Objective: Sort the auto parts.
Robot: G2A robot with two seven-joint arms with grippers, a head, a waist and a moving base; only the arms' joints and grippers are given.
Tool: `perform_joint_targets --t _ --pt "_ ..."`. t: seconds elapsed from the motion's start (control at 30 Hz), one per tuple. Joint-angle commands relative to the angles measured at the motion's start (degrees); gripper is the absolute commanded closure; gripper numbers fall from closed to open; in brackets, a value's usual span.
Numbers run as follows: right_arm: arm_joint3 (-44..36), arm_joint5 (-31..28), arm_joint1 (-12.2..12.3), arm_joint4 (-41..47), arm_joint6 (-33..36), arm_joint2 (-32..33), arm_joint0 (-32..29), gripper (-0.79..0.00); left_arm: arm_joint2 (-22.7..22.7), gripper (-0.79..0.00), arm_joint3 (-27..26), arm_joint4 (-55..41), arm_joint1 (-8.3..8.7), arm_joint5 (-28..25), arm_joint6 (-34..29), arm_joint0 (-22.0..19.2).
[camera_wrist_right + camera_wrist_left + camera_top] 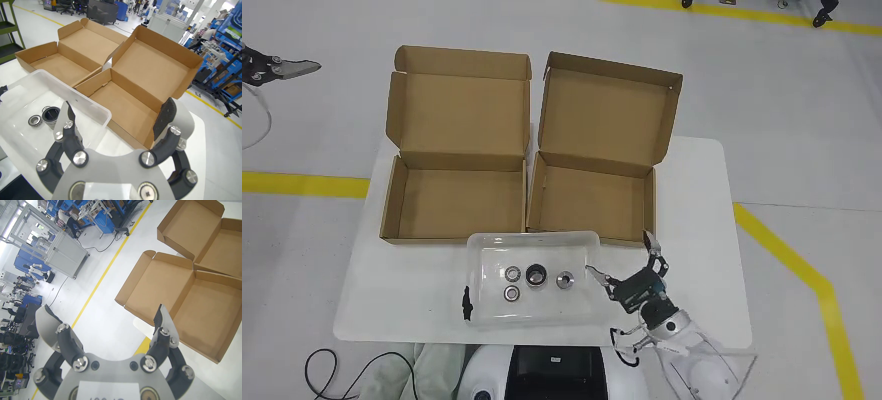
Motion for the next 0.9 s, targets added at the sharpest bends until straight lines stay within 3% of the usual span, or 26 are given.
perform_joint_targets --t 0.0,0.23,0.4,0.87 --pt "1.0 -1.2 0.0 -1.1 1.5 -1.5 2.1 -0.785 0.0 -0.785 0.0 0.0 0.00 0.0 0.0 0.0" --pt "4.8 -7.4 0.1 -2.4 5.3 -6.4 8.7 -0.785 0.0 -0.785 0.0 0.0 0.00 0.0 0.0 0.0" --pt "8.8 -9.8 -0.2 2.7 7.8 -8.1 13.0 -0.785 0.0 -0.785 0.0 0.0 0.00 0.0 0.0 0.0" --pt "8.8 -9.8 -0.2 2.7 7.8 -8.1 13.0 -0.785 0.0 -0.785 0.0 0.0 0.00 0.0 0.0 0.0"
